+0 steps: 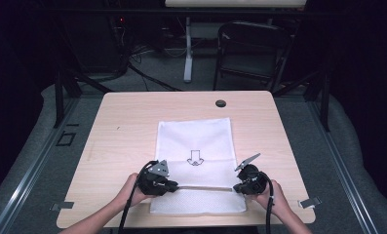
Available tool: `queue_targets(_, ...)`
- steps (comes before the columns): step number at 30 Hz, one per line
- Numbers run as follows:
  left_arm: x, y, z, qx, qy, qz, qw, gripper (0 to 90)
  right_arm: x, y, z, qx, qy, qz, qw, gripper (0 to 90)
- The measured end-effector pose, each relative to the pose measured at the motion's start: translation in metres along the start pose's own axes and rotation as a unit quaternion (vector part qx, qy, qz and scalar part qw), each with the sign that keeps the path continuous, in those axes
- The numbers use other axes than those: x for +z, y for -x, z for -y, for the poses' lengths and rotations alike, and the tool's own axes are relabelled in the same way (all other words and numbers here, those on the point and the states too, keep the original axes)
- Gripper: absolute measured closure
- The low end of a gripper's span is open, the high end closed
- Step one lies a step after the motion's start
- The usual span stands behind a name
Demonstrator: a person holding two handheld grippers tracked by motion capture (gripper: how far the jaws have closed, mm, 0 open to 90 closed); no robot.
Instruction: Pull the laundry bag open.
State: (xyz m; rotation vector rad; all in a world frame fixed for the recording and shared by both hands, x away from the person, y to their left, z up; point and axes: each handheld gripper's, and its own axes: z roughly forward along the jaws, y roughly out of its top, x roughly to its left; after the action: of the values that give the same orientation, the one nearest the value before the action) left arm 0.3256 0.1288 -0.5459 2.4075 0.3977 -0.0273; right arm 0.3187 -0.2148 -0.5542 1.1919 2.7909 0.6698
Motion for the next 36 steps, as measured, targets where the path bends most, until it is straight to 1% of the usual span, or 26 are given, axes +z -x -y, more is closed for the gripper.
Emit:
queue_targets(2,0.000,0.000,0.000,0.005,-0.003,-0.003,1.0000,81.7,0.000,0.000,0.000,0.000,0.000,0.000,1.0000,90.0)
queue_targets(3,0.000,0.000,0.000,0.003,-0.001,-0.002,1.0000,81.7,0.000,0.000,0.000,0.000,0.000,0.000,1.0000,90.0)
queue_targets(4,0.000,0.000,0.000,0.007,-0.007,-0.003,0.9999,81.7,0.000,0.000,0.000,0.000,0.000,0.000,1.0000,90.0)
queue_targets(6,-0.002,-0.001,0.003,0.004,-0.005,-0.002,1.0000,81.7,0.000,0.000,0.000,0.000,0.000,0.000,1.0000,90.0)
queue_targets(7,-0.003,-0.001,0.004,0.001,-0.007,-0.003,1.0000,81.7,0.000,0.000,0.000,0.000,0.000,0.000,1.0000,90.0)
queue_targets(9,-0.004,-0.001,0.007,0.002,-0.012,-0.007,0.9999,81.7,0.000,0.000,0.000,0.001,0.001,-0.003,1.0000,90.0)
queue_targets(11,-0.005,-0.001,0.010,-0.002,-0.010,-0.004,0.9999,81.7,0.000,0.000,0.000,-0.001,-0.001,0.000,1.0000,90.0)
queue_targets(14,-0.007,-0.002,0.012,-0.001,-0.012,-0.004,0.9999,81.7,0.000,-0.001,0.000,0.000,-0.001,-0.001,1.0000,90.0)
queue_targets(16,-0.008,-0.003,0.014,-0.005,-0.011,-0.005,0.9999,81.7,0.000,0.000,0.000,0.000,0.000,-0.002,1.0000,90.0)
queue_targets(17,-0.009,-0.002,0.014,-0.005,-0.013,-0.009,0.9999,81.7,0.000,0.000,0.000,0.000,-0.001,0.001,1.0000,90.0)
queue_targets(18,-0.009,-0.002,0.014,-0.003,-0.011,-0.008,0.9999,81.7,0.000,0.000,0.000,0.001,-0.001,0.000,1.0000,90.0)
queue_targets(19,-0.009,-0.002,0.015,-0.007,-0.008,-0.007,0.9999,81.7,0.000,-0.001,0.000,0.001,-0.001,-0.001,1.0000,90.0)
queue_targets(20,-0.009,-0.002,0.014,-0.004,-0.013,-0.008,0.9999,81.7,0.000,-0.001,0.000,0.001,-0.001,0.000,1.0000,90.0)
queue_targets(23,-0.008,-0.002,0.013,-0.008,-0.008,-0.010,0.9999,81.7,0.000,-0.001,-0.001,0.001,-0.006,-0.001,1.0000,90.0)
queue_targets(24,-0.008,-0.003,0.013,-0.006,-0.009,-0.010,0.9999,81.7,0.000,-0.001,0.000,0.003,-0.003,0.001,1.0000,90.0)
queue_targets(25,-0.007,-0.003,0.012,-0.009,-0.009,-0.011,0.9999,81.6,0.000,0.000,0.000,0.004,-0.003,0.001,1.0000,90.0)
queue_targets(28,-0.005,-0.003,0.009,-0.006,-0.011,-0.011,0.9999,81.6,-0.002,0.000,0.000,0.001,-0.011,0.005,0.9999,90.0)
queue_targets(31,-0.003,-0.002,0.007,-0.002,-0.010,-0.008,0.9999,81.7,-0.003,0.002,0.002,0.008,-0.015,0.008,0.9998,90.0)
queue_targets(34,-0.004,-0.001,0.008,-0.001,-0.011,-0.006,0.9999,81.7,-0.003,0.002,0.002,0.007,-0.013,0.003,0.9999,90.0)
queue_targets(35,-0.005,-0.001,0.009,-0.001,-0.007,-0.004,1.0000,81.7,-0.004,0.002,0.002,0.007,-0.018,0.009,0.9998,90.0)
queue_targets(36,-0.005,0.000,0.009,0.000,-0.004,-0.002,1.0000,81.7,-0.004,0.002,0.002,0.008,-0.017,0.006,0.9998,90.0)
